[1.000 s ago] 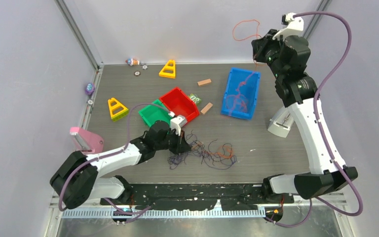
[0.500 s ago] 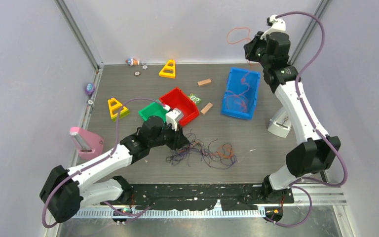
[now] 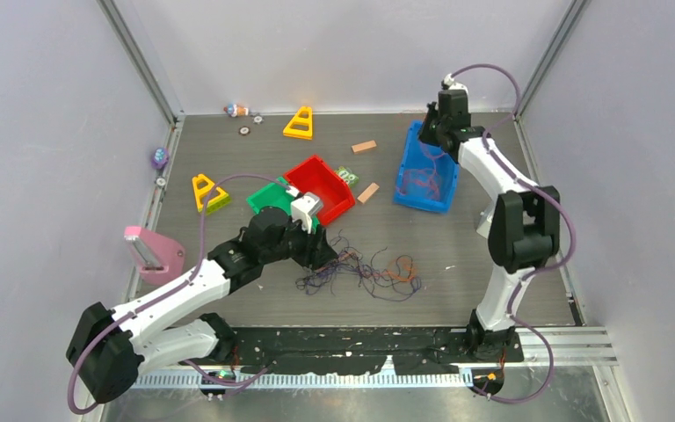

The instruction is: Untangle the cables

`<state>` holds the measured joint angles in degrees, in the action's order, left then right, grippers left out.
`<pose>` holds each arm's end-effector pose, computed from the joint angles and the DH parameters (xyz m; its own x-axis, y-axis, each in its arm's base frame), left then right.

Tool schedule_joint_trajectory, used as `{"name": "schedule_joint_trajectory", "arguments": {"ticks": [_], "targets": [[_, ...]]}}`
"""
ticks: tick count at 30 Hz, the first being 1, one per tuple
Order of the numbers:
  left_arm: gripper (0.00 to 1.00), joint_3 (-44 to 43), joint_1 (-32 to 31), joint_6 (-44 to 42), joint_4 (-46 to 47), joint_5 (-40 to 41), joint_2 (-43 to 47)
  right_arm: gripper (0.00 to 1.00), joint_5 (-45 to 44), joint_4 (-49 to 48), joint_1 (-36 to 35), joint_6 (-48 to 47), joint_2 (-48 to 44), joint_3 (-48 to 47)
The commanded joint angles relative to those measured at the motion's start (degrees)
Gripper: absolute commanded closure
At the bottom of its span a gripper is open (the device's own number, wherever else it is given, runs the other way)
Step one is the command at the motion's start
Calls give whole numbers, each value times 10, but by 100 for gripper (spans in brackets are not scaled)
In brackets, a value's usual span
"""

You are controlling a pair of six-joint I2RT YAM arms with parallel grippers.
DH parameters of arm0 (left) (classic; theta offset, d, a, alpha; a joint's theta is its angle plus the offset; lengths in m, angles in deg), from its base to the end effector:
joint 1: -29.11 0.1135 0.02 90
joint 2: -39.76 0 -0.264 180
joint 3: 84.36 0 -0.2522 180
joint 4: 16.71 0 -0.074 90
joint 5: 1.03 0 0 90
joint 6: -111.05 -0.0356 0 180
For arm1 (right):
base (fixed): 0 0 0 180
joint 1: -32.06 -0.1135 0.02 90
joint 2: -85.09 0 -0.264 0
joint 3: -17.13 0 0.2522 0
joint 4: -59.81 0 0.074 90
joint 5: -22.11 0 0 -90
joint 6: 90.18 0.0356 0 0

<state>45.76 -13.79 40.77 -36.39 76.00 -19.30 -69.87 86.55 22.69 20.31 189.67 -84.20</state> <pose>0.1619 -0.1613 0.2472 -0.6053 0.1136 -0.7879 0.6407 0.6569 -0.3975 0.4276 0.0693 0.2999 -0.5086 0.2706 -0.8174 0.0479 0.9567 0.2870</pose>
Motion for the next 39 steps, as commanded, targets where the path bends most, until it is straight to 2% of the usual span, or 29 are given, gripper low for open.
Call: {"name": "schedule_joint_trajectory", "arguments": {"ticks": [1, 8, 14, 18, 20, 23, 25, 31, 33, 34, 36, 39], "targets": [[47, -24, -1, -14, -3, 11, 11, 95, -43, 52, 3, 43, 62, -39], [46, -22, -1, -18, -7, 15, 15, 94, -122, 70, 2, 51, 123, -26], [45, -23, -1, -22, -11, 19, 14, 86, -132, 101, 2, 28, 170, -66], [45, -22, -2, -22, -13, 20, 15, 81, -128, 111, 1, 20, 160, -66], [45, -22, -1, -23, -14, 22, 15, 73, -125, 114, 0, 14, 139, -60], [44, -24, -1, -28, -20, 25, 16, 50, -129, 113, -10, 7, 96, -40], [43, -27, -1, -32, -24, 28, 15, 42, -140, 115, -16, 1, 63, -34], [38, -35, -1, -40, -34, 37, 7, 28, -123, 138, -24, -7, -5, -11], [32, -34, -1, -41, -36, 40, 2, 21, -90, 136, -33, -18, -38, 17], [28, -34, -1, -41, -38, 43, 0, 13, -74, 124, -46, -30, -66, 49], [20, -39, -1, -45, -47, 47, -9, 5, -37, 112, -75, -47, -116, 103], [16, -49, -1, -52, -66, 54, -24, 6, 39, 94, -122, -66, -194, 180]]}}
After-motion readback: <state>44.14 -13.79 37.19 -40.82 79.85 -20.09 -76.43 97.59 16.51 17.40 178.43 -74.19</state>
